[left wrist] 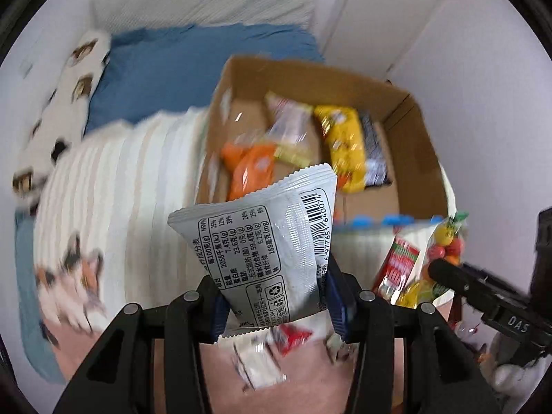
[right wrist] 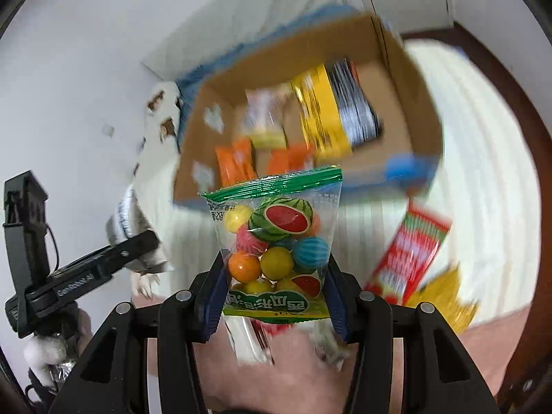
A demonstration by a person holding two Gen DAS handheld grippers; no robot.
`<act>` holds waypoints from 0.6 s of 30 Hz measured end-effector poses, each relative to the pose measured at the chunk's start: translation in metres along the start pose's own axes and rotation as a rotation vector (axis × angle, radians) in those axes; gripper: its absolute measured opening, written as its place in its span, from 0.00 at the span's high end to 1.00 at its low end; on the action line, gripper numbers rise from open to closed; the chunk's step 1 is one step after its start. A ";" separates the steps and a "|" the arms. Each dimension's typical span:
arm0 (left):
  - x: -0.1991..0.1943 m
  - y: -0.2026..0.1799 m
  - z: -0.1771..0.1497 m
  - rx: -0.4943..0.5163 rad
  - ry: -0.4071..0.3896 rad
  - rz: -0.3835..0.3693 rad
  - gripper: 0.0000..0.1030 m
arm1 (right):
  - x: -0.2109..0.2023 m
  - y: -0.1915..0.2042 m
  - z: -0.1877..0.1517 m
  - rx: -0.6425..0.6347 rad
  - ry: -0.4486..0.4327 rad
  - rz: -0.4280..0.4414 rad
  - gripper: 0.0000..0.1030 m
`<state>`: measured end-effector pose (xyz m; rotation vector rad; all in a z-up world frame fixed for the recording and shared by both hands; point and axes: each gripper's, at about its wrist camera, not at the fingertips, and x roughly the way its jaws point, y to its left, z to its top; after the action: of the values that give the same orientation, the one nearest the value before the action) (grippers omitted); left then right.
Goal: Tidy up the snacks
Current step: 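Carry both packets into the box and open both grippers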
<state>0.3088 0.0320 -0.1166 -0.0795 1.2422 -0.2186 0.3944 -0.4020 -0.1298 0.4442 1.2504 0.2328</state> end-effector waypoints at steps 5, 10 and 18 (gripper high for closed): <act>0.022 -0.013 0.084 0.074 0.016 0.081 0.57 | 0.016 -0.008 0.091 -0.064 -0.037 -0.168 0.48; 0.082 -0.004 0.151 0.104 0.145 0.132 0.56 | 0.061 -0.020 0.164 -0.102 0.014 -0.334 0.48; 0.159 0.013 0.197 0.117 0.273 0.186 0.54 | 0.117 -0.038 0.217 -0.100 0.090 -0.441 0.48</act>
<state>0.5450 -0.0002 -0.2034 0.1720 1.4956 -0.1434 0.6337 -0.4312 -0.1945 0.0655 1.3848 -0.0614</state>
